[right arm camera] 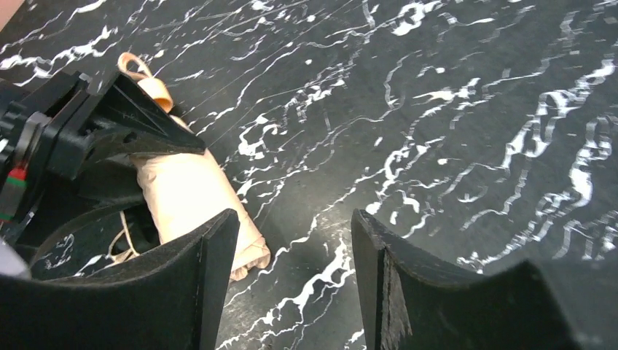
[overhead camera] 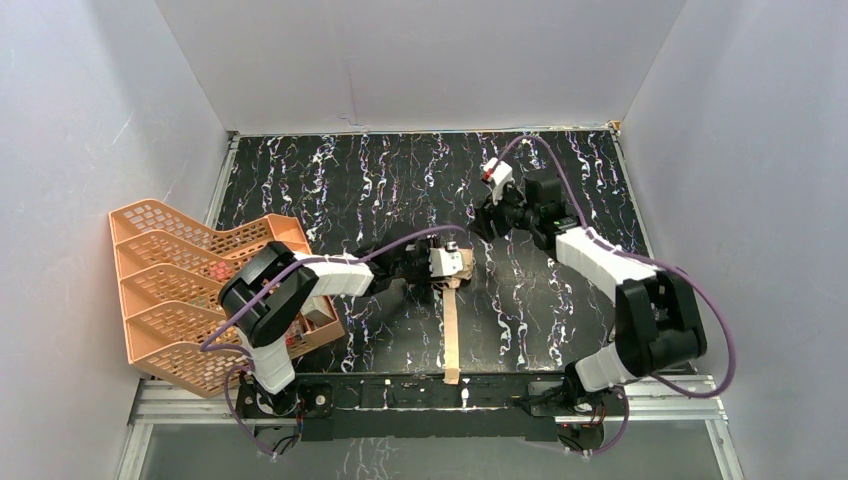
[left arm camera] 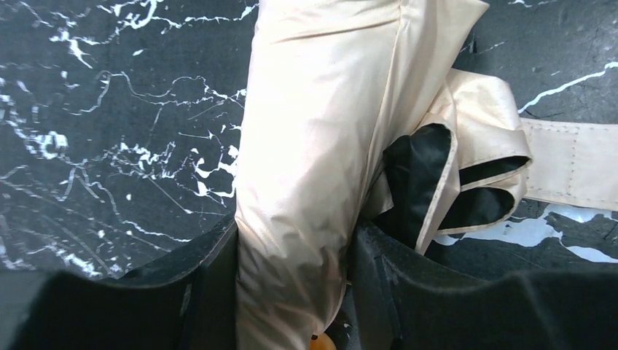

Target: Put away the umbrella

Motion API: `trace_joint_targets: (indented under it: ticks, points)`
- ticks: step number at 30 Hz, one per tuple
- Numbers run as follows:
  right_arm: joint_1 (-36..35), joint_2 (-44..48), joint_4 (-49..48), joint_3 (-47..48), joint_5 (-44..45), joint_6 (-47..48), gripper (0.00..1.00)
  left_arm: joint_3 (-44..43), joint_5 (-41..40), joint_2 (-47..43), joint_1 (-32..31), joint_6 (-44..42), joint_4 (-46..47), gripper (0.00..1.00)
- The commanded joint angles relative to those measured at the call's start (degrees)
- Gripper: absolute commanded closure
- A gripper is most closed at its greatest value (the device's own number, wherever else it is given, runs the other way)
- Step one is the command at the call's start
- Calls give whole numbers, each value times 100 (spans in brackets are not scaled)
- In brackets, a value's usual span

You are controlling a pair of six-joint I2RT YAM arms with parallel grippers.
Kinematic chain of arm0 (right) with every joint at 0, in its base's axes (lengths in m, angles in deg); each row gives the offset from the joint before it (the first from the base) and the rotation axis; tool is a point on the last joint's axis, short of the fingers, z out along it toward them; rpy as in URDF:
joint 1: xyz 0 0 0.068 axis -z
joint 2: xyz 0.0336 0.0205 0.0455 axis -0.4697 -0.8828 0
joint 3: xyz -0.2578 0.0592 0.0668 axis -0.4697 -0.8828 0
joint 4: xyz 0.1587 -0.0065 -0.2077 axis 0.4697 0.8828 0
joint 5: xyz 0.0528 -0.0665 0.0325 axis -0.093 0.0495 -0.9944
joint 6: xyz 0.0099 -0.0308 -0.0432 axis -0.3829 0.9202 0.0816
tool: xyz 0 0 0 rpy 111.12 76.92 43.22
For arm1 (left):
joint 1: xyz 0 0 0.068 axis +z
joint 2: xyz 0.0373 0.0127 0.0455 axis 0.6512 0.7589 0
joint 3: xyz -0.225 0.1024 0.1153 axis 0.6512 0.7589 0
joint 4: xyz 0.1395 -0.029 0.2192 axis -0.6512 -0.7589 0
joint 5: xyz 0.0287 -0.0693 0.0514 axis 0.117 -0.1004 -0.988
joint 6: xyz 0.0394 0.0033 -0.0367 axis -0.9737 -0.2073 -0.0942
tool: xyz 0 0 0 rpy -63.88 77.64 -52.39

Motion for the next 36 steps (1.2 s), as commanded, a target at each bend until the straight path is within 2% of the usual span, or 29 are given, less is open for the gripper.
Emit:
trace_joint_targets:
  ticks: [1,4,9,17,23,34,36]
  points:
    - [-8,-669,987,794,-932,257,33,649,-912,52,-206,-548,328,100]
    - [-7,-1197,1430,1223,-1187,484,30,786,-1006,27,-272,-637,530,100]
    - [-92,-1810,1942,1680,-1682,800,19,836,-1084,68,-348,-774,588,100]
    - [-601,-2528,2793,2181,-1419,1506,11,889,-1155,158,-401,-993,712,100]
    - [-638,-2806,3011,2351,-1182,1680,13,979,-1155,167,-438,-1173,828,100]
    - [-650,-3319,4282,2716,-1182,2094,13,1012,-1536,247,-446,-1198,1115,100]
    - [-643,-3416,4455,2767,-1135,2113,13,991,-1606,270,-446,-1155,1206,97]
